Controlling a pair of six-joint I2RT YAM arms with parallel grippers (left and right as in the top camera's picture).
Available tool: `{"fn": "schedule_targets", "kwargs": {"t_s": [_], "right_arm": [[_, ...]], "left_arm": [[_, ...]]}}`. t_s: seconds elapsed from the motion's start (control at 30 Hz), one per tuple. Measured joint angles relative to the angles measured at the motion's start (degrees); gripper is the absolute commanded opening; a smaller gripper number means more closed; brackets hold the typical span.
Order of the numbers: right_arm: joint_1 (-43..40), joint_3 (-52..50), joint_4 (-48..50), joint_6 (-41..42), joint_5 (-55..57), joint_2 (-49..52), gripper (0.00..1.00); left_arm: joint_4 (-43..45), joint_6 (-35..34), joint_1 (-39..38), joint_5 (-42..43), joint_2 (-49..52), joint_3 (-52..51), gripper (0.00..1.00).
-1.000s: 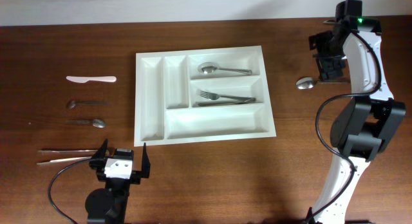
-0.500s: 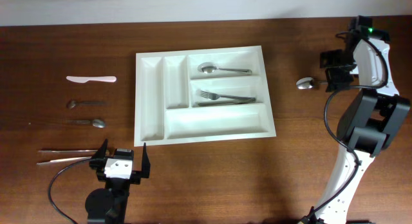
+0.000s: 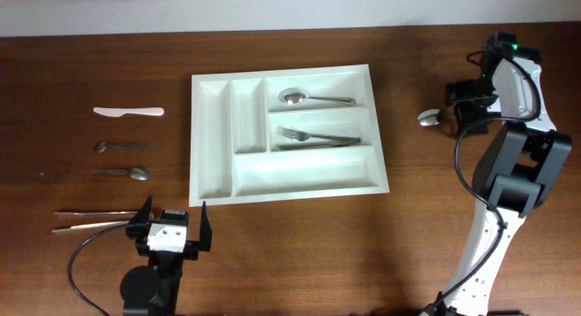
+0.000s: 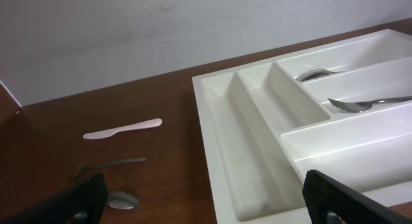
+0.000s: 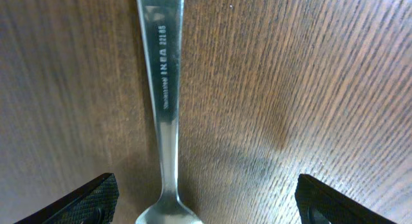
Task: Pack container
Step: 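Lower the right gripper onto the second metal spoon and grasp it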
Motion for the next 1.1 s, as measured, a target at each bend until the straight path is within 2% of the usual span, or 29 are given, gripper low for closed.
{"fn": "schedule_targets", "kwargs": {"t_s": [0.63,1.1], "right_arm": [[-0.02,0.0,1.44,-0.02,0.04,0.74,0.89],[-0.02,0.0,-1.55,0.04,0.92,1.14,0.89]], "left_arm": [[0.0,0.0,0.0,0.0,0.0,0.0,0.99],[0.0,0.0,0.0,0.0,0.0,0.0,0.99]]}}
